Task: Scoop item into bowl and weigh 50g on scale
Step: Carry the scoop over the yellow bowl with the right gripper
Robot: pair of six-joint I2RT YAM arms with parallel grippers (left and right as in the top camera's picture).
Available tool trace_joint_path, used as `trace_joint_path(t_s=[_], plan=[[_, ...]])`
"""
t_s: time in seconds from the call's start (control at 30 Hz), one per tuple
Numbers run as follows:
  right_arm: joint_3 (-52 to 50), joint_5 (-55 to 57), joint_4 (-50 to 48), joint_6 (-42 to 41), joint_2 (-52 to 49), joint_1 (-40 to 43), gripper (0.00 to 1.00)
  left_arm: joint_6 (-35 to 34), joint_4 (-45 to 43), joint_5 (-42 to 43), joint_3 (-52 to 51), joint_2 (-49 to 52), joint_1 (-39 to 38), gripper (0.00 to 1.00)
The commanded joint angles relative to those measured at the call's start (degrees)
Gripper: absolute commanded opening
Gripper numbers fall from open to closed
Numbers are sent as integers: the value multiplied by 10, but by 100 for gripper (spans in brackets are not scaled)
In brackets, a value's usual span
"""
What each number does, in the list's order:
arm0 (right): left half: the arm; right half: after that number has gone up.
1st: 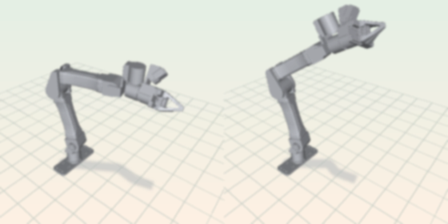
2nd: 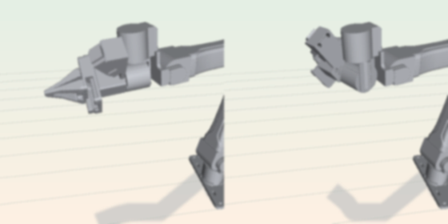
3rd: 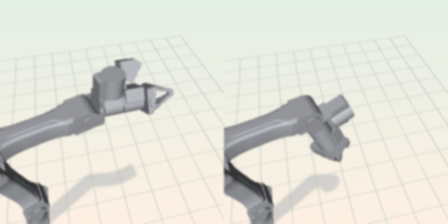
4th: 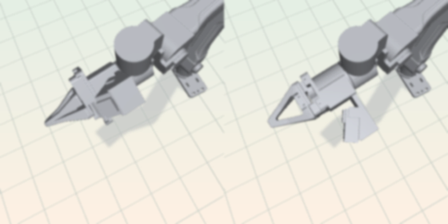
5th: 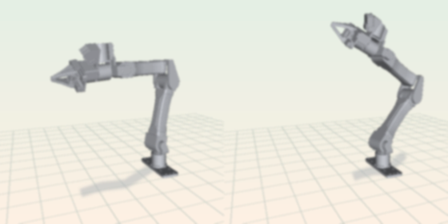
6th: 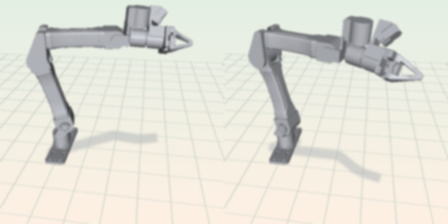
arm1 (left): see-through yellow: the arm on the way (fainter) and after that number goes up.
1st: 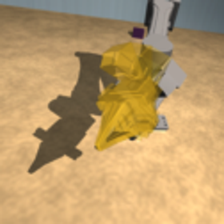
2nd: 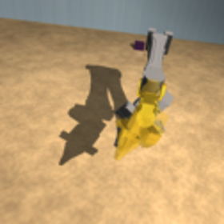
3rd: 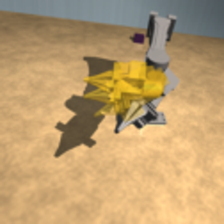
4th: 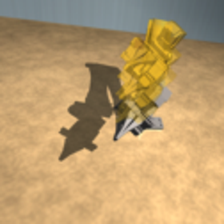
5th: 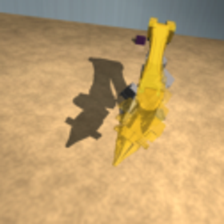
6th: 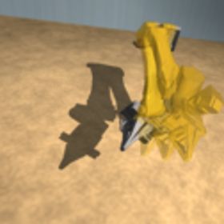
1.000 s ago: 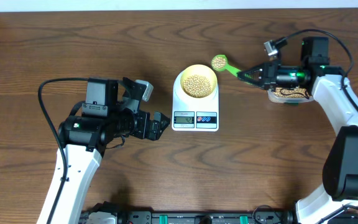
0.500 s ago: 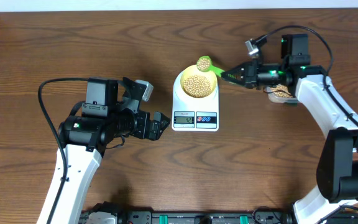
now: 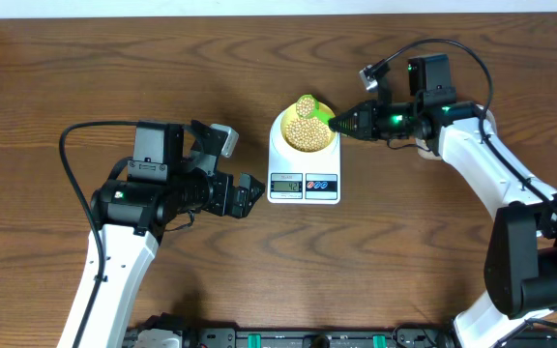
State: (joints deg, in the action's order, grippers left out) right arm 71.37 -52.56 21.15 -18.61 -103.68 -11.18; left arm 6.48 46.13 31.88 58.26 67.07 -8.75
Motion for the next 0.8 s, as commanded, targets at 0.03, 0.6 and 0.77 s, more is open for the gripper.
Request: trace_joint_path(t_s=[0.03,0.6,0.77], plan=[[-2,31,-2,55,-6,-12,1,10,1,9,1,0,-1,98],[-2,60,-1,154,-6,-17,1,10,1,9,1,0,-1,98],[-2,60,4,174,-6,-18,1,10,1,9,1,0,-1,98]])
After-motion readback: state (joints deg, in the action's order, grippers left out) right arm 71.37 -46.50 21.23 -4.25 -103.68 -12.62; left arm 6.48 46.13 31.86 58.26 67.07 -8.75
